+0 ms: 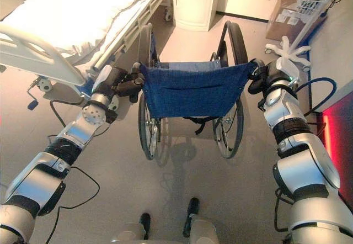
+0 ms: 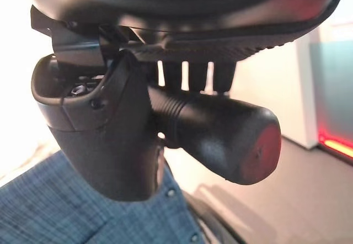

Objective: Push the wheelchair next to the bed

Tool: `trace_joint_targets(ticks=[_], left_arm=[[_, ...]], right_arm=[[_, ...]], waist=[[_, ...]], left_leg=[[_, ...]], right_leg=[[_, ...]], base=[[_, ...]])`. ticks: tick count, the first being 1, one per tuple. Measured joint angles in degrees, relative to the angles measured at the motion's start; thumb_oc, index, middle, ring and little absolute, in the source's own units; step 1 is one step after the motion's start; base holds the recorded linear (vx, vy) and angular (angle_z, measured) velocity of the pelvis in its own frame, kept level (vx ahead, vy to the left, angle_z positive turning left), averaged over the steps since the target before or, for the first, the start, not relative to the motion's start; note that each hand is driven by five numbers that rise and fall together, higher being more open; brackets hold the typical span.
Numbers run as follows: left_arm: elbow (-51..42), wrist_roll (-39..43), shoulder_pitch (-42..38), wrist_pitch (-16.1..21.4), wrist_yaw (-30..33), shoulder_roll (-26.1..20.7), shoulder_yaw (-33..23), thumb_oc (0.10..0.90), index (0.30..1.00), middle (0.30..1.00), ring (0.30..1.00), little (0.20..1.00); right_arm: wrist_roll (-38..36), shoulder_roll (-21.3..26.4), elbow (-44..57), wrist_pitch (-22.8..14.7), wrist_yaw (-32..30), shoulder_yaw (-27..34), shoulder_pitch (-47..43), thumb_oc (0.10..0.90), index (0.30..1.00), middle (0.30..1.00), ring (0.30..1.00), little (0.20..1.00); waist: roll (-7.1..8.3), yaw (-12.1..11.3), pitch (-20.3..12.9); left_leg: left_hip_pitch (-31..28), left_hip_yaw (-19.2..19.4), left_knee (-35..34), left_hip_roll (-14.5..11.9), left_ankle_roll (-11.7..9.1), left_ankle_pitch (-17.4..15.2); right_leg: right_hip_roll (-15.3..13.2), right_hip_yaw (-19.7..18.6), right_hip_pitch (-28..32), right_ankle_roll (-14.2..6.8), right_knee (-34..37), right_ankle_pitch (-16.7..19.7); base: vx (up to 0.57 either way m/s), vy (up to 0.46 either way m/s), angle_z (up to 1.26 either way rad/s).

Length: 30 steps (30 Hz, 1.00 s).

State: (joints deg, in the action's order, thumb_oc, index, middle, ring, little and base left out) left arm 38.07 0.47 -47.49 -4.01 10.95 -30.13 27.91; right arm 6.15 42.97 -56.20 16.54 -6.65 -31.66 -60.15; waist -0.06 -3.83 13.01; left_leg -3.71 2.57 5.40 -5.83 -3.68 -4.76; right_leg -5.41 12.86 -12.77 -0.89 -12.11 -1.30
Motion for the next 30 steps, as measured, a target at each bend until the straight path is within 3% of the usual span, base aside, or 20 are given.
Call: trace_joint_targets(ticks=[5, 6, 7, 9, 11, 13, 14, 16, 17, 18, 20, 21, 22, 23, 24, 25, 26, 27, 28, 30], left_arm=[[2.29, 0.31, 0.4, -0.22, -0.25, -1.88, 2.01, 0.4, 0.3, 0.3, 0.3, 0.3], [2.6, 0.3, 0.99, -0.73, -0.29, -1.9, 1.96, 0.4, 0.3, 0.3, 0.3, 0.3], [2.25, 0.36, 2.34, -0.84, -0.01, -2.23, 1.81, 0.4, 0.3, 0.3, 0.3, 0.3], [0.81, 0.42, 3.56, -0.82, -0.02, -2.53, 1.39, 0.4, 0.3, 0.3, 0.3, 0.3], [0.15, 0.56, 3.87, -0.77, 0.26, -2.36, 1.4, 0.4, 0.3, 0.3, 0.3, 0.3], [0.09, 1.73, 3.62, -0.48, 0.25, -1.37, 1.53, 0.4, 0.3, 0.3, 0.3, 0.3], [-0.09, 2.09, 3.67, -0.21, 0.05, -0.53, 1.47, 0.4, 0.3, 0.3, 0.3, 0.3], [-0.8, 2.17, 4.58, -0.35, -0.44, 0.14, 1.45, 0.4, 0.3, 0.3, 0.3, 0.3], [-1.44, 2.19, 5.5, -0.35, -1.14, 0.04, 1.22, 0.4, 0.3, 0.3, 0.3, 0.3], [-1.98, 2.2, 6.15, -0.41, -1.79, -0.05, 0.84, 0.4, 0.3, 0.3, 0.3, 0.3], [-3.31, 2.22, 8.03, -0.52, -2.53, -0.2, -0.22, 0.4, 0.3, 0.3, 0.3, 0.3], [-3.15, 2.2, 7.06, -0.55, -3.48, -0.61, -1.06, 0.4, 0.3, 0.3, 0.3, 0.3], [-2.98, 2.15, 6.38, -0.57, -3.55, -1.04, -1.22, 0.4, 0.3, 0.3, 0.3, 0.3], [-1.53, 2.15, 4.62, -0.57, -3.03, -1.47, -1.39, 0.4, 0.3, 0.3, 0.3, 0.3], [0.66, 2.15, 2.25, -0.66, -3.17, -1.72, -0.8, 0.4, 0.3, 0.3, 0.3, 0.3], [1.34, 2.14, 1.57, -0.73, -3.42, -2.1, -0.46, 0.4, 0.3, 0.3, 0.3, 0.3], [2.94, 2.11, 0.77, -0.77, -3.53, -2.45, -0.27, 0.4, 0.3, 0.3, 0.3, 0.3], [3.34, 2.12, 0.08, -0.87, -3.61, -2.42, -0.13, 0.4, 0.3, 0.3, 0.3, 0.3], [4.64, 2.11, -0.32, -1.21, -4.06, -2.32, 0.42, 0.4, 0.3, 0.3, 0.3, 0.3], [4.65, 2.12, -0.85, -1.18, -4.08, -2.14, 0.44, 0.4, 0.3, 0.3, 0.3, 0.3]], right_arm=[[-0.25, -3.31, -0.39, 0.06, 0.36, 0.13, 2.05, 0.4, 0.3, 0.3, 0.3, 0.3], [-0.4, -4.31, -0.87, 0.13, 0.35, 0.07, 2.6, 0.4, 0.3, 0.3, 0.3, 0.3], [-0.58, -5.92, -0.92, 0.44, 0.38, 0.09, 3.48, 0.4, 0.3, 0.3, 0.3, 0.3], [-1.78, -5.89, -0.68, 0.47, 0.38, 0.2, 4.32, 0.4, 0.3, 0.3, 0.3, 0.3], [-2.03, -5.31, -0.68, 0.47, 0.38, 0.25, 4.23, 0.4, 0.3, 0.3, 0.3, 0.3], [-2.0, -3.9, -0.75, 0.5, 0.39, 0.3, 3.84, 0.4, 0.3, 0.3, 0.3, 0.3], [-1.98, -2.54, -0.73, 0.47, 0.93, 0.15, 3.37, 0.4, 0.3, 0.3, 0.3, 0.3], [-1.94, -0.97, -0.46, 0.23, 2.16, -0.12, 3.61, 0.4, 0.3, 0.3, 0.3, 0.3], [-1.93, -0.53, -0.41, -0.3, 2.91, -0.35, 3.92, 0.4, 0.3, 0.3, 0.3, 0.3], [-1.88, -0.54, -0.38, -0.3, 3.31, -0.41, 4.16, 0.4, 0.3, 0.3, 0.3, 0.3], [-1.84, -0.33, -0.06, -0.63, 3.93, -0.98, 4.49, 0.4, 0.3, 0.3, 0.3, 0.3], [-1.78, -0.08, 0.12, -0.69, 4.36, -0.87, 3.83, 0.4, 0.3, 0.3, 0.3, 0.3], [-1.91, -0.52, 0.03, -0.69, 4.34, -0.57, 3.58, 0.4, 0.3, 0.3, 0.3, 0.3], [-2.18, -1.94, -1.02, -0.69, 4.34, -0.06, 3.77, 0.4, 0.3, 0.3, 0.3, 0.3], [-2.18, -3.45, -1.86, -0.69, 4.34, 0.29, 3.92, 0.4, 0.3, 0.3, 0.3, 0.3], [-2.1, -3.93, -1.84, -0.69, 4.34, 0.47, 3.96, 0.4, 0.3, 0.3, 0.3, 0.3], [-1.97, -4.48, -1.38, -0.71, 4.31, 1.06, 4.04, 0.4, 0.3, 0.3, 0.3, 0.3], [-1.97, -4.64, -1.4, -0.71, 4.3, 1.06, 4.29, 0.4, 0.3, 0.3, 0.3, 0.3], [-1.96, -5.15, -1.41, -0.71, 4.02, 1.19, 5.34, 0.4, 0.3, 0.3, 0.3, 0.3], [-2.15, -5.46, -1.96, -0.96, 3.52, 1.22, 5.41, 0.4, 0.3, 0.3, 0.3, 0.3]], waist=[[1.96, 0.2, -0.08], [2.76, -0.24, 0.15], [3.8, -1.78, 0.02], [4.95, -1.85, 0.39], [4.66, -2.21, 0.82], [2.67, -3.67, 2.53], [-0.21, -5.47, 4.07], [-4.1, -7.84, 4.69], [-5.52, -8.8, 4.45], [-5.87, -9.59, 4.38], [-7.38, -10.66, 3.2], [-7.94, -10.27, 2.93], [-6.32, -10.27, 3.63], [-2.39, -9.41, 3.98], [0.46, -9.43, 3.88], [1.37, -9.54, 3.33], [0.97, -8.97, 3.19], [1.24, -8.58, 3.15], [2.82, -8.15, 2.44], [3.99, -8.67, 1.11]], left_leg=[[-0.52, -1.0, 7.56, 0.25, -0.11, -0.11], [1.8, -2.18, 14.29, 0.51, -0.38, -0.68], [3.15, -3.33, 15.65, 1.18, -0.49, -1.42], [5.36, -3.84, 9.33, 3.47, -0.42, -1.25], [9.89, -4.22, 3.81, 6.01, -0.8, -0.82], [13.15, -5.35, -1.76, 7.99, -3.89, 1.13], [14.38, -5.69, -4.07, 6.8, -5.68, 2.27], [16.93, -5.19, -2.66, 3.8, -6.9, 2.59], [18.09, -5.07, 0.12, 2.72, -6.84, 2.53], [18.17, -4.51, 1.69, 2.3, -6.66, 2.43], [17.33, -3.33, 8.3, 1.57, -6.29, 1.46], [17.73, -1.45, 9.01, 1.23, -4.13, 2.74], [17.6, 0.31, 9.21, 1.9, -3.86, 2.95], [17.58, 2.43, 10.0, 3.68, -3.82, 2.94], [18.04, 4.17, 11.78, 5.4, -3.69, 2.88], [19.1, 4.62, 13.31, 6.1, -3.65, 2.86], [19.58, 4.84, 15.1, 6.24, -3.64, 2.78], [19.0, 5.01, 14.64, 6.67, -2.79, 2.28], [17.94, 5.05, 12.72, 8.41, -2.4, 2.03], [19.87, 4.3, 14.01, 9.64, -1.56, 1.71]], right_leg=[[0.93, 0.04, 4.11, 0.55, -0.61, -3.58], [1.61, -2.84, 6.47, 1.17, 0.8, -3.23], [1.96, -5.11, 8.15, 1.99, 2.53, -3.46], [2.32, -7.96, 10.36, 2.05, 5.29, -2.7], [2.63, -10.33, 11.25, 2.04, 6.23, -2.75], [3.33, -12.25, 13.72, 2.24, 7.09, -2.93], [4.75, -14.25, 15.72, 2.48, 7.1, -3.48], [6.1, -15.56, 17.8, 2.57, 6.49, -4.91], [5.8, -16.35, 18.98, 3.15, 6.15, -6.17], [5.23, -17.24, 19.12, 3.14, 5.72, -6.7], [3.67, -18.69, 20.63, 1.67, 6.81, -7.94], [3.35, -15.78, 18.72, 0.39, -1.81, -10.12], [2.57, -13.41, 16.9, -0.73, -8.62, -13.3], [1.61, -10.79, 15.39, -0.96, -17.55, -17.41], [0.09, -8.81, 15.96, 1.13, -17.12, -20.89], [-0.66, -9.82, 17.07, 1.35, -13.68, -23.41], [-1.09, -9.13, 19.54, -1.27, -10.1, -23.44], [-1.28, -8.47, 20.6, -1.3, -8.83, -23.36], [-3.42, -7.37, 21.99, -0.89, -5.75, -23.36], [-4.9, -7.2, 21.26, -0.79, -5.4, -23.37]], base=[[0.34, -0.19, 0.01], [0.41, -0.141, -0.32], [0.28, -0.064, -0.28], [0.3, -0.013, -0.06], [0.54, 0.04, -0.01], [0.58, 0.088, -0.45], [0.35, 0.069, -0.84], [0.56, 0.168, -1.16], [0.65, 0.245, -1.18], [0.44, 0.209, -1.14], [0.4, 0.243, -0.92], [0.42, 0.241, -0.45], [0.46, 0.217, -0.22], [0.4, 0.182, -0.12], [0.43, 0.188, -0.2], [0.46, 0.181, -0.31], [0.41, 0.149, -0.26], [0.35, 0.097, -0.09], [0.22, 0.047, -0.06], [0.29, 0.099, -0.33]])
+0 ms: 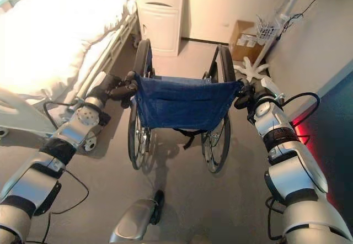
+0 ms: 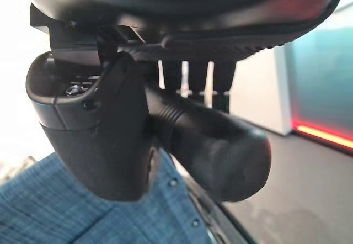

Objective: Push the wheelchair next to the bed

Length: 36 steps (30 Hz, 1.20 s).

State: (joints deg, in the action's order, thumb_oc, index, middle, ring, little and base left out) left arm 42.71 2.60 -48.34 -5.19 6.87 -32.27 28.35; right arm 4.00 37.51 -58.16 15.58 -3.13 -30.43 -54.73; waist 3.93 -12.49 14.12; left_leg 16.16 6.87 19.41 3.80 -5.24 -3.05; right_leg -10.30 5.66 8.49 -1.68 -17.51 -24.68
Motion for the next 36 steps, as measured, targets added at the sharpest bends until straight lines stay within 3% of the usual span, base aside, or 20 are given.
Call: trace_joint_targets(ticks=[1, 3, 5, 6, 7, 8, 9, 10, 11, 12, 13, 14, 15, 16, 20, 21, 22, 27, 29, 36], left_arm=[[0.33, 0.0, -0.74, -0.02, 0.48, 0.63, -0.21, 0.4, 0.3, 0.3, 0.3, 0.3], [0.97, -0.01, -2.04, -0.04, 1.58, 2.16, -0.15, 0.4, 0.3, 0.3, 0.3, 0.3], [1.16, -0.02, -1.91, -0.05, 2.25, 2.82, -0.03, 0.4, 0.3, 0.3, 0.3, 0.3], [1.41, -0.14, -1.85, -0.04, 2.29, 2.92, 0.17, 0.4, 0.3, 0.3, 0.3, 0.3], [2.72, -0.16, -1.7, 0.15, 2.65, 4.18, 0.78, 0.4, 0.3, 0.3, 0.3, 0.3], [2.85, -0.13, -1.66, 0.12, 3.57, 4.74, 0.95, 0.4, 0.3, 0.3, 0.3, 0.3], [2.99, -0.15, -1.26, 0.08, 3.99, 4.82, 0.68, 0.4, 0.3, 0.3, 0.3, 0.3], [3.8, -0.15, -0.96, 0.05, 4.87, 6.06, 0.55, 0.4, 0.3, 0.3, 0.3, 0.3], [3.11, -0.15, -1.07, 0.0, 5.82, 5.9, -0.09, 0.4, 0.3, 0.3, 0.3, 0.3], [2.14, -0.14, -0.85, 0.09, 6.0, 5.54, -0.57, 0.4, 0.3, 0.3, 0.3, 0.3], [1.23, -0.08, -0.51, 0.53, 6.09, 4.51, -0.58, 0.4, 0.3, 0.3, 0.3, 0.3], [2.42, -0.1, -1.83, 0.73, 5.57, 3.9, -0.75, 0.4, 0.3, 0.3, 0.3, 0.3], [2.93, -0.09, -1.82, 0.74, 5.44, 4.74, -0.91, 0.4, 0.3, 0.3, 0.3, 0.3], [2.62, -0.15, -0.46, 1.22, 6.14, 5.87, -1.8, 0.4, 0.3, 0.3, 0.3, 0.3], [0.77, -0.14, -0.54, 1.28, 6.05, 6.65, -2.21, 0.4, 0.3, 0.3, 0.3, 0.3], [1.35, -0.14, -1.14, 1.22, 6.03, 6.64, -2.24, 0.4, 0.3, 0.3, 0.3, 0.3], [1.67, -0.12, -1.45, 1.18, 6.12, 6.54, -2.59, 0.4, 0.3, 0.3, 0.3, 0.3], [1.16, -0.15, -0.99, 0.97, 6.37, 7.17, -2.64, 0.4, 0.3, 0.3, 0.3, 0.3], [1.18, -0.17, -0.28, 0.94, 6.33, 7.21, -1.67, 0.4, 0.3, 0.3, 0.3, 0.3], [0.07, -0.16, 3.3, 0.99, 6.08, 7.07, -1.95, 0.4, 0.3, 0.3, 0.3, 0.3]], right_arm=[[-0.11, 0.13, -0.5, -0.33, -0.3, 0.53, -0.25, 0.4, 0.3, 0.3, 0.3, 0.3], [-0.18, 0.32, -2.66, -1.83, -0.68, 1.49, -0.78, 0.4, 0.3, 0.3, 0.3, 0.3], [-0.19, 0.64, -3.05, -2.48, -0.78, 1.51, -0.67, 0.4, 0.3, 0.3, 0.3, 0.3], [-0.21, 1.15, -2.99, -3.35, -0.97, 1.52, -0.03, 0.4, 0.3, 0.3, 0.3, 0.3], [-0.64, 1.98, -1.22, -3.85, -1.56, 1.17, 2.79, 0.4, 0.3, 0.3, 0.3, 0.3], [-0.77, 2.63, -0.11, -4.91, -1.81, 1.27, 3.62, 0.4, 0.3, 0.3, 0.3, 0.3], [-0.91, 2.36, 0.11, -5.5, -2.36, 1.99, 3.59, 0.4, 0.3, 0.3, 0.3, 0.3], [-0.69, 3.42, 0.65, -5.43, -2.5, 1.9, 3.33, 0.4, 0.3, 0.3, 0.3, 0.3], [-0.86, 3.72, 2.44, -5.28, -2.63, 2.59, 2.74, 0.4, 0.3, 0.3, 0.3, 0.3], [-1.29, 3.81, 3.7, -5.24, -2.9, 2.96, 2.62, 0.4, 0.3, 0.3, 0.3, 0.3], [-2.24, 3.52, 4.87, -4.59, -3.09, 3.31, 2.98, 0.4, 0.3, 0.3, 0.3, 0.3], [-2.36, 3.93, 5.5, -3.04, -2.78, 3.4, 2.27, 0.4, 0.3, 0.3, 0.3, 0.3], [-2.28, 3.94, 5.76, -1.91, -2.71, 3.91, 2.62, 0.4, 0.3, 0.3, 0.3, 0.3], [-2.35, 2.89, 5.63, -0.11, -2.66, 4.73, 2.97, 0.4, 0.3, 0.3, 0.3, 0.3], [-2.34, 4.04, 5.87, 0.27, -2.25, 4.74, 3.27, 0.4, 0.3, 0.3, 0.3, 0.3], [-2.31, 4.66, 6.01, 0.25, -1.88, 4.58, 2.62, 0.4, 0.3, 0.3, 0.3, 0.3], [-2.18, 4.97, 6.17, 0.23, -1.74, 4.67, 1.85, 0.4, 0.3, 0.3, 0.3, 0.3], [-2.16, 5.45, 6.4, 0.59, -0.83, 3.42, 2.11, 0.4, 0.3, 0.3, 0.3, 0.3], [-1.91, 6.01, 6.39, 0.56, -0.84, 2.68, 1.97, 0.4, 0.3, 0.3, 0.3, 0.3], [-1.42, 6.32, 6.38, 0.23, -0.51, 0.4, 2.31, 0.4, 0.3, 0.3, 0.3, 0.3]], waist=[[-0.08, -0.84, -0.71], [-0.28, -0.68, -1.22], [-0.83, -0.09, -2.24], [-0.63, 0.76, -2.8], [0.23, 3.04, -3.63], [-1.34, 3.85, -3.27], [-1.62, 4.42, -2.65], [-4.15, 4.85, -1.58], [-6.31, 6.06, -0.36], [-6.19, 7.09, 0.4], [-3.58, 9.77, 0.61], [-0.23, 15.06, 1.56], [-0.87, 15.28, 1.57], [0.65, 14.99, 2.03], [0.94, 15.29, 1.3], [1.24, 15.31, 1.21], [0.09, 13.34, 1.62], [0.51, 14.79, 0.22], [-1.49, 14.6, -0.21], [-3.69, 13.85, -1.12]], left_leg=[[2.13, -0.12, 1.36, 0.12, 3.83, -0.81], [2.53, -0.39, 1.16, 0.18, 4.95, -1.52], [1.96, -1.39, -1.93, 0.58, 4.92, -1.5], [0.7, -1.83, -5.2, 2.47, 4.46, -1.21], [-0.51, -0.76, -5.9, 2.99, 7.44, -0.88], [-3.53, -2.17, -5.36, 2.59, 16.84, 3.68], [-5.44, -5.38, -6.61, 4.28, 16.17, 4.72], [-6.93, -11.15, -7.05, 5.36, 15.19, 5.95], [-6.37, -13.84, -7.26, 4.75, 13.3, 5.31], [-6.07, -13.31, -8.76, 4.64, 11.91, 3.73], [-7.57, -11.88, -11.87, 6.35, 11.13, 0.28], [-5.29, -10.79, 2.13, 10.12, 17.28, -2.25], [-6.31, -12.6, 3.48, 8.33, 14.63, -5.01], [-6.88, -11.22, 4.4, 9.73, 14.49, -5.72], [-7.05, -13.51, 0.72, 7.34, 11.5, -5.29], [-7.07, -12.15, 4.16, 5.85, 12.29, -7.03], [-7.12, -10.87, 8.68, 2.22, 9.7, -12.95], [-9.99, -11.03, 0.89, -3.07, 6.35, -11.03], [-11.91, -11.23, -2.61, -6.06, 3.34, -8.68], [-16.78, -13.62, -6.66, -8.81, 1.21, -6.66]], right_leg=[[-0.23, -0.63, -3.08, -1.04, -8.16, -0.4], [0.46, -0.61, -6.24, -3.69, -27.28, 1.07], [3.91, -0.97, -3.71, -5.8, -26.86, 6.62], [7.05, -0.9, -0.89, -4.2, -23.12, 21.07], [7.78, 1.44, 0.3, -1.65, -21.9, 33.06], [8.34, 3.05, -0.75, -1.85, -26.82, 29.77], [8.44, 2.2, -2.32, 0.23, -28.06, 22.17], [10.02, 2.44, -9.1, 2.38, -30.23, 12.35], [12.22, 2.17, -17.56, 3.98, -28.25, 8.51], [12.31, 2.43, -21.6, 3.95, -22.79, 8.57], [10.29, -0.19, -26.35, 1.24, -9.93, 10.52], [4.17, -3.85, -27.93, -4.79, 0.23, 15.54], [3.94, -3.68, -28.7, -7.02, 0.89, 17.43], [1.78, -5.23, -29.99, -8.83, 1.74, 19.78], [3.23, -4.98, -26.49, -7.92, 1.92, 21.57], [1.72, -3.17, -23.78, -6.64, 5.28, 26.99], [0.72, 0.72, -24.4, -4.81, 2.8, 29.14], [1.87, 4.77, -21.62, -2.14, 6.3, 27.56], [3.52, 6.21, -20.45, -0.83, 6.25, 26.34], [5.94, 7.77, -18.27, 0.93, 3.33, 22.66]], base=[[0.3, 0.106, -0.38], [0.33, 0.073, -0.07], [0.45, 0.043, 0.1], [0.5, 0.022, 0.45], [0.54, -0.028, 0.43], [0.39, -0.065, 0.46], [0.52, -0.171, 0.05], [0.47, -0.21, 0.06], [0.61, -0.304, 0.04], [0.49, -0.249, 0.54], [0.5, -0.248, 1.66], [0.39, -0.205, 1.77], [0.43, -0.254, 1.48], [0.5, -0.286, 0.4], [0.46, -0.235, 0.29], [0.42, -0.224, -0.2], [0.35, -0.205, -0.05], [0.31, -0.187, 0.45], [0.32, -0.123, 0.21], [0.31, -0.145, 0.06]])
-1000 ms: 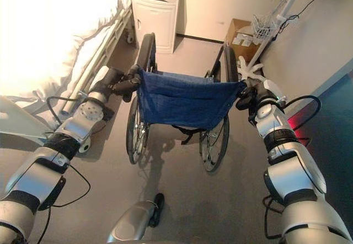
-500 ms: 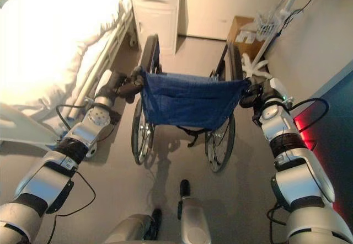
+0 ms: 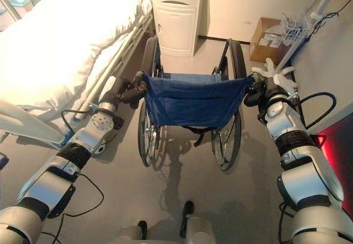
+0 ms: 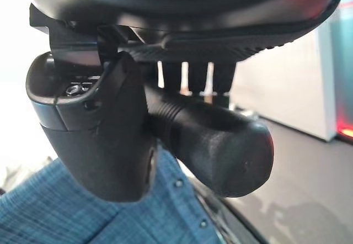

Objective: Push the wheelchair next to the bed

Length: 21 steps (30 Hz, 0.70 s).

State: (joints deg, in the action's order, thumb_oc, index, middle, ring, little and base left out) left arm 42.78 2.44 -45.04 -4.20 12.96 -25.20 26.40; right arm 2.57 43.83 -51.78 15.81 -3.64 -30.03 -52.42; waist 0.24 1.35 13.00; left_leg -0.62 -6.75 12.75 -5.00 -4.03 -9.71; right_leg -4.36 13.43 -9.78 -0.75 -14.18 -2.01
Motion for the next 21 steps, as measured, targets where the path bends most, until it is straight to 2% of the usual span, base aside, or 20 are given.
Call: trace_joint_targets(ticks=[3, 4, 6, 7, 9, 10, 11, 12, 13, 14, 15, 16, 18, 19, 20, 21], left_arm=[[0.62, -0.06, 0.19, 0.01, -0.3, 0.19, -0.26, 0.4, 0.3, 0.3, 0.3, 0.3], [1.05, -0.13, 0.25, 0.0, -0.39, 0.23, -0.24, 0.4, 0.3, 0.3, 0.3, 0.3], [2.88, -1.32, 0.46, -0.07, -1.43, 0.69, 0.19, 0.4, 0.3, 0.3, 0.3, 0.3], [2.75, -2.26, 1.57, -0.36, -1.87, 0.75, 0.35, 0.4, 0.3, 0.3, 0.3, 0.3], [2.16, -2.34, 3.92, -0.34, -2.3, 0.98, 0.46, 0.4, 0.3, 0.3, 0.3, 0.3], [1.96, -2.32, 4.77, -0.25, -2.54, 1.62, 0.36, 0.4, 0.3, 0.3, 0.3, 0.3], [0.3, -2.17, 5.16, 0.1, -3.92, 0.32, 1.06, 0.4, 0.3, 0.3, 0.3, 0.3], [-0.34, -1.78, 6.19, 0.05, -3.61, 0.63, 0.35, 0.4, 0.3, 0.3, 0.3, 0.3], [-1.02, -1.59, 7.12, 0.03, -3.6, 0.51, -0.33, 0.4, 0.3, 0.3, 0.3, 0.3], [-1.01, -1.59, 7.14, 0.02, -3.96, 0.29, 0.0, 0.4, 0.3, 0.3, 0.3, 0.3], [-1.03, -1.59, 7.2, 0.01, -4.87, -0.24, 0.1, 0.4, 0.3, 0.3, 0.3, 0.3], [-1.05, -1.59, 7.18, 0.01, -5.07, -0.62, 0.08, 0.4, 0.3, 0.3, 0.3, 0.3], [-0.07, -1.52, 7.25, -0.01, -5.61, -0.92, -1.71, 0.4, 0.3, 0.3, 0.3, 0.3], [-0.08, -1.52, 7.14, 0.1, -5.69, -1.0, -2.22, 0.4, 0.3, 0.3, 0.3, 0.3], [-0.37, -1.52, 6.18, 0.31, -6.17, -1.07, -3.38, 0.4, 0.3, 0.3, 0.3, 0.3], [-0.71, -1.54, 5.93, 0.33, -6.21, -1.16, -3.76, 0.4, 0.3, 0.3, 0.3, 0.3]], right_arm=[[0.5, -0.27, -0.11, -0.05, 0.02, -0.15, 0.17, 0.4, 0.3, 0.3, 0.3, 0.3], [1.33, -0.67, -0.18, -0.06, 0.01, -0.14, 0.17, 0.4, 0.3, 0.3, 0.3, 0.3], [1.67, -2.66, -2.34, -0.17, -0.11, -0.32, 0.45, 0.4, 0.3, 0.3, 0.3, 0.3], [2.12, -4.08, -3.87, -0.19, -0.43, -0.38, 0.95, 0.4, 0.3, 0.3, 0.3, 0.3], [2.64, -4.77, -4.81, -1.21, -1.1, -0.54, 2.81, 0.4, 0.3, 0.3, 0.3, 0.3], [3.45, -3.64, -5.09, -2.28, -1.08, -0.72, 2.95, 0.4, 0.3, 0.3, 0.3, 0.3], [3.85, -3.14, -4.96, -2.76, -0.76, -0.82, 3.1, 0.4, 0.3, 0.3, 0.3, 0.3], [4.21, -3.06, -5.03, -3.33, -0.73, -0.7, 3.51, 0.4, 0.3, 0.3, 0.3, 0.3], [4.28, -2.96, -5.46, -3.97, -0.82, -0.67, 3.45, 0.4, 0.3, 0.3, 0.3, 0.3], [4.34, -2.97, -6.2, -4.94, -0.8, -0.71, 3.39, 0.4, 0.3, 0.3, 0.3, 0.3], [4.37, -3.01, -6.67, -5.55, -0.61, -0.84, 3.28, 0.4, 0.3, 0.3, 0.3, 0.3], [4.41, -3.17, -6.85, -5.88, -0.49, -1.11, 3.14, 0.4, 0.3, 0.3, 0.3, 0.3], [4.41, -5.26, -9.4, -6.81, -0.5, -1.89, 2.4, 0.4, 0.3, 0.3, 0.3, 0.3], [4.41, -5.53, -9.52, -6.81, -0.5, -1.83, 2.39, 0.4, 0.3, 0.3, 0.3, 0.3], [4.41, -5.61, -9.8, -6.83, -0.5, -1.79, 2.13, 0.4, 0.3, 0.3, 0.3, 0.3], [4.4, -5.76, -10.0, -6.83, -0.51, -1.7, 2.12, 0.4, 0.3, 0.3, 0.3, 0.3]], waist=[[0.29, 0.15, -0.23], [0.66, -0.15, -0.19], [1.33, -1.11, 0.26], [2.15, -2.21, 0.74], [2.64, -4.03, 1.3], [-0.57, -5.59, 1.35], [-1.39, -6.72, 0.89], [-2.47, -7.31, 1.42], [-2.91, -10.93, 1.25], [-2.31, -12.57, 1.6], [-2.59, -13.66, 1.57], [-2.37, -13.68, 1.65], [-0.93, -14.13, 1.41], [-0.48, -14.15, 1.16], [0.71, -14.73, 1.35], [1.39, -14.89, 1.25]], left_leg=[[0.53, -0.34, 2.01, 0.09, -2.06, 1.55], [2.56, 0.68, 6.34, 0.26, -2.96, 2.09], [9.21, 2.65, 20.04, 0.44, -4.97, 4.18], [11.5, 2.85, 24.29, 1.32, -3.92, 5.44], [13.71, 5.15, 17.1, 4.3, -3.02, 6.9], [15.29, 7.46, 9.69, 1.34, -4.02, 10.72], [18.64, 10.59, 5.55, 2.56, -5.88, 12.94], [19.42, 11.06, 3.7, 1.74, -5.68, 13.37], [21.53, 14.01, 1.57, 2.85, -6.0, 13.74], [22.36, 15.32, 1.12, 3.28, -6.01, 13.74], [22.39, 17.08, 0.44, 4.16, -5.91, 13.71], [21.92, 17.42, 0.79, 5.18, -5.63, 13.55], [17.21, 17.75, -1.06, 7.93, -1.86, 11.86], [16.3, 17.53, -1.69, 8.2, -1.07, 12.3], [14.51, 17.48, -1.08, 8.33, 2.64, 11.68], [13.68, 17.74, -0.96, 8.31, 4.0, 11.34]], right_leg=[[-0.01, 1.02, 0.26, 0.94, -0.95, -1.79], [-0.27, 1.22, 0.67, 1.17, -0.53, -1.87], [0.51, 1.4, 3.58, 2.26, 0.92, -2.49], [0.75, 1.48, 6.08, 2.42, 2.26, -2.56], [2.03, 1.57, 11.47, 2.11, 7.48, -2.45], [6.23, 0.05, 10.62, 3.74, -0.38, -4.93], [6.03, -0.12, 12.3, 4.81, -4.53, -13.0], [6.44, 2.94, 13.75, 6.63, -4.45, -12.65], [5.82, 3.31, 14.2, 6.2, -3.72, -12.18], [5.99, 3.58, 15.39, 6.07, -0.99, -10.87], [6.3, 4.88, 18.19, 5.71, 4.12, -8.64], [6.42, 5.69, 19.45, 5.51, 5.86, -8.14], [6.9, 7.62, 22.42, 5.35, 8.64, -8.02], [7.39, 7.75, 22.44, 5.04, 8.98, -8.31], [8.23, 8.01, 22.38, 4.82, 9.06, -8.98], [8.32, 8.14, 22.37, 4.84, 9.07, -9.23]], base=[[0.3, -0.248, 0.15], [0.41, -0.314, 0.11], [0.35, -0.188, 0.09], [0.38, -0.103, -0.03], [0.39, -0.068, -0.28], [0.41, -0.016, -0.47], [0.42, -0.013, -0.45], [0.34, 0.038, -0.95], [0.2, 0.047, -1.13], [0.34, 0.151, -1.32], [0.25, 0.161, -0.59], [0.34, 0.199, -0.25], [0.32, 0.116, 0.06], [0.41, 0.086, 0.13], [0.3, 0.049, 0.12], [0.34, 0.043, 0.23]])
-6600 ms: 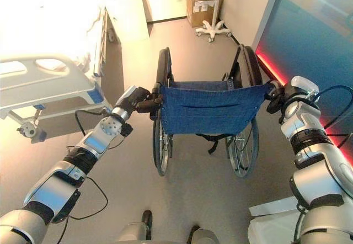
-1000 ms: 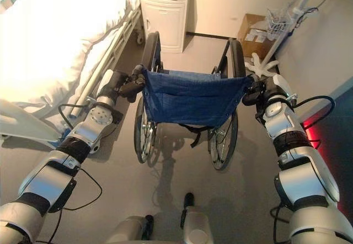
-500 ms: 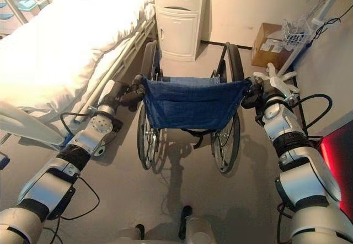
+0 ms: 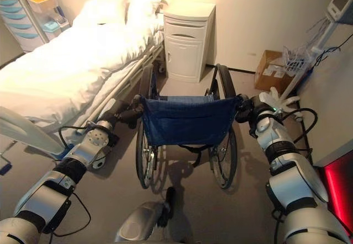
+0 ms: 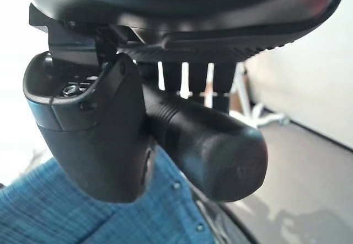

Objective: Push the wheelchair next to the bed

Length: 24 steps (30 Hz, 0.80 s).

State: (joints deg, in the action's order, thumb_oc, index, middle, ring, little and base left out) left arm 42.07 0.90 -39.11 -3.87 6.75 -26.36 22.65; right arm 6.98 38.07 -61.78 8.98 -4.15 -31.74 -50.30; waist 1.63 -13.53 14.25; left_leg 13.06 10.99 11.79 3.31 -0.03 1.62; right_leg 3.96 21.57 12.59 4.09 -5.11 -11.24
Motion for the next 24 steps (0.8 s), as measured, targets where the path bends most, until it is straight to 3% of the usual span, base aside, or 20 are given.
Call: trace_joint_targets(ticks=[2, 3, 4, 5, 7, 8, 9, 11, 12, 13, 14, 15, 16, 18, 19, 20, 21, 22, 23, 24], left_arm=[[-0.47, -0.09, -0.2, 0.83, -0.25, -0.07, -0.56, 0.4, 0.3, 0.3, 0.3, 0.3], [-0.5, -0.09, -0.16, 1.09, -0.1, 0.89, -0.56, 0.4, 0.3, 0.3, 0.3, 0.3], [-0.5, -0.11, -0.16, 1.08, -0.01, 1.41, -0.44, 0.4, 0.3, 0.3, 0.3, 0.3], [-0.57, -0.1, 0.13, 1.31, 0.07, 1.41, -0.56, 0.4, 0.3, 0.3, 0.3, 0.3], [-0.44, -0.1, -0.29, 1.47, 0.18, 1.43, 0.35, 0.4, 0.3, 0.3, 0.3, 0.3], [0.03, -0.09, -1.75, 1.48, 0.55, 1.35, 1.6, 0.4, 0.3, 0.3, 0.3, 0.3], [0.59, -0.09, -3.39, 1.62, 0.64, 0.88, 2.26, 0.4, 0.3, 0.3, 0.3, 0.3], [2.15, -0.03, -6.63, 1.65, 0.75, 0.51, 3.25, 0.4, 0.3, 0.3, 0.3, 0.3], [2.51, -0.02, -8.65, 1.66, 0.76, -0.42, 3.28, 0.4, 0.3, 0.3, 0.3, 0.3], [3.39, 0.04, -10.55, 1.67, 0.38, -1.13, 3.29, 0.4, 0.3, 0.3, 0.3, 0.3], [4.39, 0.05, -10.88, 1.69, 0.26, -0.89, 3.13, 0.4, 0.3, 0.3, 0.3, 0.3], [5.3, 0.01, -10.51, 1.52, 0.27, 0.48, 2.75, 0.4, 0.3, 0.3, 0.3, 0.3], [5.06, 0.04, -9.76, 1.42, 0.35, 1.35, 2.82, 0.4, 0.3, 0.3, 0.3, 0.3], [1.93, 0.01, -8.89, 1.64, 0.23, 0.54, 2.51, 0.4, 0.3, 0.3, 0.3, 0.3], [1.44, 0.02, -9.15, 1.6, 0.23, 0.78, 2.43, 0.4, 0.3, 0.3, 0.3, 0.3], [1.05, 0.04, -9.72, 1.53, 0.18, 0.3, 2.08, 0.4, 0.3, 0.3, 0.3, 0.3], [1.65, -0.02, -10.4, 1.54, 0.31, 0.83, 1.27, 0.4, 0.3, 0.3, 0.3, 0.3], [1.8, 1.06, -10.5, 1.5, 0.57, 1.58, 1.02, 0.4, 0.3, 0.3, 0.3, 0.3], [2.1, 1.59, -10.79, 1.22, 0.73, 2.61, 0.98, 0.4, 0.3, 0.3, 0.3, 0.3], [2.42, 1.57, -10.19, 1.15, 0.4, 3.49, 1.61, 0.4, 0.3, 0.3, 0.3, 0.3]], right_arm=[[-0.11, -1.2, -1.9, -0.22, -0.05, 0.48, 0.85, 0.4, 0.3, 0.3, 0.3, 0.3], [-0.12, -0.99, -2.16, -0.34, -0.03, 1.18, 1.38, 0.4, 0.3, 0.3, 0.3, 0.3], [-0.1, -0.91, -2.17, -0.68, -0.19, 2.02, 1.96, 0.4, 0.3, 0.3, 0.3, 0.3], [-0.09, -1.05, -2.38, -0.68, -0.38, 2.13, 2.42, 0.4, 0.3, 0.3, 0.3, 0.3], [-0.09, -0.73, -3.34, -1.64, -0.48, 2.15, 2.22, 0.4, 0.3, 0.3, 0.3, 0.3], [-0.1, -0.02, -3.76, -3.04, -0.91, 2.2, 1.79, 0.4, 0.3, 0.3, 0.3, 0.3], [-0.12, 0.3, -3.8, -3.47, -1.23, 2.21, 0.37, 0.4, 0.3, 0.3, 0.3, 0.3], [-0.21, 0.83, -3.7, -3.46, -1.79, 2.2, -1.26, 0.4, 0.3, 0.3, 0.3, 0.3], [-0.42, 0.72, -3.39, -3.38, -2.37, 2.23, -2.45, 0.4, 0.3, 0.3, 0.3, 0.3], [-0.69, 0.68, -3.22, -3.12, -2.5, 2.36, -3.97, 0.4, 0.3, 0.3, 0.3, 0.3], [-0.69, 0.73, -3.17, -2.86, -2.5, 2.36, -4.52, 0.4, 0.3, 0.3, 0.3, 0.3], [-0.72, 1.58, -2.37, -1.98, -2.42, 2.39, -4.16, 0.4, 0.3, 0.3, 0.3, 0.3], [-0.7, 2.07, -1.28, -0.79, -2.29, 2.33, -3.38, 0.4, 0.3, 0.3, 0.3, 0.3], [-0.69, 3.43, 0.86, -0.29, -1.8, 2.32, -2.75, 0.4, 0.3, 0.3, 0.3, 0.3], [-0.72, 4.11, 1.84, 0.12, -1.61, 2.36, -2.32, 0.4, 0.3, 0.3, 0.3, 0.3], [-0.78, 3.97, 2.15, 0.67, -1.58, 2.33, -2.31, 0.4, 0.3, 0.3, 0.3, 0.3], [-0.69, 4.44, 3.01, 1.8, -1.29, 2.5, -3.05, 0.4, 0.3, 0.3, 0.3, 0.3], [-0.74, 4.86, 3.42, 2.43, -1.27, 2.36, -3.93, 0.4, 0.3, 0.3, 0.3, 0.3], [-0.7, 6.79, 4.77, 2.83, -1.36, 2.34, -4.5, 0.4, 0.3, 0.3, 0.3, 0.3], [-0.69, 8.63, 5.68, 2.84, -0.81, 2.31, -3.99, 0.4, 0.3, 0.3, 0.3, 0.3]], waist=[[3.81, 0.24, -0.78], [1.53, 0.9, -1.24], [-0.01, 1.65, -1.61], [-0.17, 1.64, -2.29], [-0.14, 1.84, -3.1], [-1.36, 2.02, -3.01], [-2.83, 2.67, -2.45], [-3.29, 4.29, -2.17], [-1.61, 6.71, -1.44], [2.12, 8.98, 0.24], [2.09, 9.34, 0.94], [0.04, 9.41, 1.46], [-1.42, 9.26, 1.96], [-1.83, 9.73, 1.8], [-1.79, 10.11, 1.79], [1.0, 12.4, 1.49], [3.92, 13.39, 2.38], [2.45, 13.09, 2.65], [-0.59, 13.17, 2.87], [-1.45, 13.24, 2.67]], left_leg=[[-4.04, 0.18, -1.38, 2.89, 2.2, -1.29], [-6.59, -0.85, -2.57, 1.45, 3.65, -2.3], [-6.86, -3.33, -3.26, 0.42, 9.0, 1.22], [-7.24, -5.25, -3.93, 0.27, 10.75, 3.39], [-8.43, -9.68, -5.68, 1.96, 9.66, 4.91], [-8.49, -14.21, -7.14, 2.33, 8.5, 6.16], [-7.97, -17.39, -7.92, 1.88, 7.23, 7.27], [-6.04, -20.16, -8.55, 1.85, 5.66, 7.83], [-4.27, -16.98, -8.25, 2.29, 3.72, 3.45], [-1.95, -13.11, 2.7, 4.99, 7.2, 0.56], [-1.9, -12.29, 9.8, 4.6, 7.61, -3.28], [-4.57, -15.92, 9.84, 3.5, 6.74, -9.24], [-7.13, -22.16, 7.6, 4.82, 6.25, -7.72], [-7.6, -28.39, 2.96, 4.0, 4.59, -4.19], [-7.47, -31.04, 2.1, 4.0, 3.19, -3.9], [-6.23, -29.57, 0.46, 3.88, -1.21, -5.39], [-5.76, -23.04, 2.25, 3.66, 0.06, -6.66], [-4.82, -22.03, 4.0, 1.68, 0.45, -7.19], [-4.15, -19.63, 3.9, -1.91, -0.72, -6.96], [-4.87, -20.49, 2.18, -1.27, -1.03, -6.75]], right_leg=[[-0.98, 1.03, -0.12, -3.92, -2.27, -2.24], [1.04, -0.4, -1.25, -4.05, -7.51, -2.3], [2.28, -1.49, -2.33, -4.11, -10.93, -2.36], [1.96, -4.43, -5.17, -5.26, -17.01, -3.5], [-0.83, -7.39, -8.78, -5.55, -22.4, -4.52], [-1.81, -8.67, -11.71, -5.23, -23.7, -4.64], [-2.04, -9.12, -14.14, -6.21, -20.54, -4.01], [-2.47, -11.75, -17.7, -7.4, -14.39, -2.74], [-4.4, -15.36, -17.96, -9.15, -3.88, -0.95], [-10.08, -13.77, -16.79, -12.15, -0.34, 8.18], [-11.64, -12.09, -16.48, -12.73, -2.34, 11.09], [-11.65, -11.84, -17.04, -11.61, -8.35, 9.8], [-10.83, -14.69, -20.52, -12.27, -14.0, 7.42], [-7.05, -18.33, -21.15, -12.45, -5.78, 7.6], [-5.73, -18.99, -20.74, -12.15, -2.78, 7.83], [-6.02, -20.34, -17.9, -10.92, 2.72, 10.48], [-9.75, -17.56, -14.87, -10.12, 3.28, 14.47], [-10.42, -14.67, -15.59, -9.87, 1.89, 14.5], [-9.63, -13.0, -16.15, -9.92, -0.21, 13.52], [-10.27, -13.16, -16.36, -10.07, -1.46, 12.37]], base=[[0.32, -0.022, 0.45], [0.26, -0.063, 0.56], [0.16, -0.114, 0.4], [0.08, -0.231, 0.26], [0.01, -0.27, 0.05], [-0.01, -0.249, 0.07], [0.08, -0.279, 0.2], [0.19, -0.218, 0.54], [0.38, -0.26, 0.99], [0.42, -0.267, 1.0], [0.47, -0.264, 0.63], [0.48, -0.279, 0.28], [0.48, -0.311, 0.16], [0.37, -0.326, 0.33], [0.33, -0.32, 0.98], [0.29, -0.264, 1.16], [0.23, -0.208, 0.96], [0.34, -0.202, 0.4], [0.35, -0.176, 0.2], [0.39, -0.185, 0.38]])
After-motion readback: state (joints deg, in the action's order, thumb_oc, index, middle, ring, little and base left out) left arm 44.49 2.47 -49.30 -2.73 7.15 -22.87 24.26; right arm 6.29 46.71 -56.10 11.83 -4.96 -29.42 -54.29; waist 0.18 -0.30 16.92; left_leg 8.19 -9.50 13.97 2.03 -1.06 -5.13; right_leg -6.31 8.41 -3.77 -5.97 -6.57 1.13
